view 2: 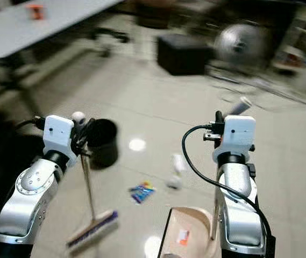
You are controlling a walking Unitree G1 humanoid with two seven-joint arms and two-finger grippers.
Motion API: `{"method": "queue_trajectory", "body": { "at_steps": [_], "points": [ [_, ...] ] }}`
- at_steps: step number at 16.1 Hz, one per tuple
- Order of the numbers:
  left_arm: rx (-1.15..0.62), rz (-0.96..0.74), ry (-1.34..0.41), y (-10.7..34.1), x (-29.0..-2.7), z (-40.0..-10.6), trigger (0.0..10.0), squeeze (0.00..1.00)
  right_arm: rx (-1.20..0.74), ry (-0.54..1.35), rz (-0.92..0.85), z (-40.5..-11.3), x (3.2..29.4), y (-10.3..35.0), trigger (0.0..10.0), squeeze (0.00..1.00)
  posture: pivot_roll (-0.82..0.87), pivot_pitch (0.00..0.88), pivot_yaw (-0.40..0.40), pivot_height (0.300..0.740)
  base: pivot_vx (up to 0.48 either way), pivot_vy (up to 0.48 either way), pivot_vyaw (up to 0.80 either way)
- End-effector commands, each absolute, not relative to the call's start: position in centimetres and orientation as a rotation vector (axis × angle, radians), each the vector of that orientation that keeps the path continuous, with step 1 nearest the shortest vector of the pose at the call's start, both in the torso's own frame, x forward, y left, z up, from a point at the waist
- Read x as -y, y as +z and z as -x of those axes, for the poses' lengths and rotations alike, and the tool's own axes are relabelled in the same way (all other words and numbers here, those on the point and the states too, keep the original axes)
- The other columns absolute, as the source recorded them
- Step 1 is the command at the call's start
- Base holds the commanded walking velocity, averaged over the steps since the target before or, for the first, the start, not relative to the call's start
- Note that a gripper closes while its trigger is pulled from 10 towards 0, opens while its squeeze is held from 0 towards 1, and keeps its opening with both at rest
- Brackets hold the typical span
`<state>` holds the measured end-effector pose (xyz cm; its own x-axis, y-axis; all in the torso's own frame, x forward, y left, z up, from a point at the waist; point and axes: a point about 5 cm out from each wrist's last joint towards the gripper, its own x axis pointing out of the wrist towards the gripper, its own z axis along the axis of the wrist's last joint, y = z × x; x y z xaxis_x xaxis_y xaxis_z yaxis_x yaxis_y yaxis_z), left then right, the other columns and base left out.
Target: Sweep floor
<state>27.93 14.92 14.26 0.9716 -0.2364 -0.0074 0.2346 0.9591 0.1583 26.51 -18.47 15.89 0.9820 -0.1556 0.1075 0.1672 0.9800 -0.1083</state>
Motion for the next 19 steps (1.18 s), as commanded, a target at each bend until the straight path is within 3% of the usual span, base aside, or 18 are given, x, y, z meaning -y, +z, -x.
{"method": "queue_trajectory", "body": {
  "at_steps": [1, 3, 7, 11, 19],
  "points": [
    [0.067, -0.184, -0.244, 15.4, -14.9, -28.0, 10.0, 0.0, 0.143, -0.14, 0.097, -26.7, 17.9, 17.1, 10.0, 0.0, -0.02, 0.028, 0.025, 0.74, 0.0, 0.0, -0.8],
    [0.073, -0.184, -0.24, 15.4, -14.9, -27.9, 10.0, 0.0, 0.146, -0.131, 0.101, -26.7, 17.7, 17.1, 10.0, 0.0, -0.02, 0.028, 0.025, 0.74, 0.127, 0.0, -0.68],
    [0.093, -0.185, -0.213, 15.7, -15.0, -28.1, 10.0, 0.0, 0.175, -0.057, 0.102, -27.2, 16.5, 17.7, 10.0, 0.0, -0.02, 0.033, 0.028, 0.74, 0.33, 0.0, 0.0],
    [0.095, -0.185, -0.214, 15.7, -14.9, -28.3, 10.0, 0.0, 0.176, -0.041, 0.153, -27.3, 16.4, 17.7, 10.0, 0.0, -0.02, 0.039, 0.027, 0.74, 0.354, 0.0, 0.0],
    [0.097, -0.187, -0.218, 15.8, -14.9, -28.4, 10.0, 0.0, 0.164, -0.064, 0.085, -27.1, 16.4, 17.4, 10.0, 0.0, -0.02, 0.049, 0.041, 0.74, 0.364, 0.0, 0.0]
  ]
}}
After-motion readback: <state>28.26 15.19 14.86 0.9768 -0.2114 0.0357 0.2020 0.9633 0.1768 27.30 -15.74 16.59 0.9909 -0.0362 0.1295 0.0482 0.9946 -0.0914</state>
